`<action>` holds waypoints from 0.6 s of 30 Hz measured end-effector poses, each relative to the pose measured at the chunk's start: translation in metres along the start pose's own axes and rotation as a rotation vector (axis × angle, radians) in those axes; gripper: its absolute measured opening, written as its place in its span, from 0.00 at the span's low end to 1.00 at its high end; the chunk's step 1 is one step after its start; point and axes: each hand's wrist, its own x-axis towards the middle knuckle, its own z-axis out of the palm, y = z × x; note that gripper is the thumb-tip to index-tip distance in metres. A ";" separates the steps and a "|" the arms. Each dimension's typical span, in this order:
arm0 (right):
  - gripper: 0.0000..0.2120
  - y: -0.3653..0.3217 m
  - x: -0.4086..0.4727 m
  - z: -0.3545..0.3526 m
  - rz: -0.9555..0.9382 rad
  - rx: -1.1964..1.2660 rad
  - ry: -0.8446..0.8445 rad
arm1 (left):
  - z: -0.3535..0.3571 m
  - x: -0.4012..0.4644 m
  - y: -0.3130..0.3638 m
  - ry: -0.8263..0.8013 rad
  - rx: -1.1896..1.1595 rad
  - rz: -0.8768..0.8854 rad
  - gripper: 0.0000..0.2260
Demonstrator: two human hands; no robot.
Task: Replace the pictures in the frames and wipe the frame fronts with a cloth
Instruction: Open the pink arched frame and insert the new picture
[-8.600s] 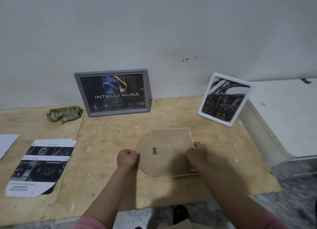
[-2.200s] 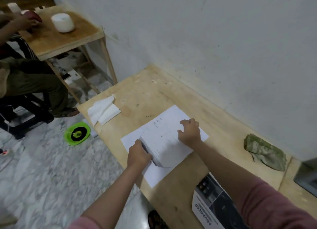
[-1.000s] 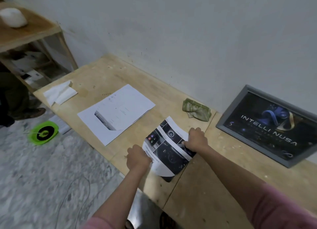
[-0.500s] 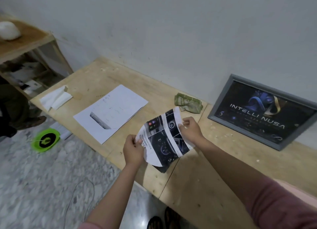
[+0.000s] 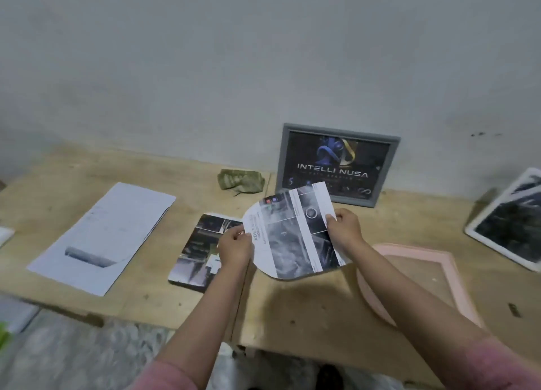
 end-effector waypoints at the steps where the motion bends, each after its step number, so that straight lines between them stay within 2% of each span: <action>1: 0.06 0.011 0.001 -0.019 0.019 -0.001 0.045 | 0.015 -0.005 0.001 -0.068 0.027 0.009 0.11; 5: 0.06 0.060 -0.006 -0.107 0.117 0.014 0.205 | 0.094 -0.036 0.002 -0.283 0.161 0.083 0.16; 9: 0.06 0.110 -0.019 -0.179 0.199 0.012 0.299 | 0.169 -0.080 -0.012 -0.430 0.288 0.145 0.14; 12: 0.06 0.138 -0.026 -0.212 0.263 -0.004 0.305 | 0.206 -0.105 -0.027 -0.404 0.439 0.235 0.11; 15: 0.08 0.163 -0.026 -0.237 0.223 -0.044 0.268 | 0.240 -0.124 -0.044 -0.364 0.523 0.321 0.08; 18: 0.09 0.183 -0.026 -0.251 0.180 -0.142 0.155 | 0.259 -0.129 -0.060 -0.295 0.601 0.391 0.06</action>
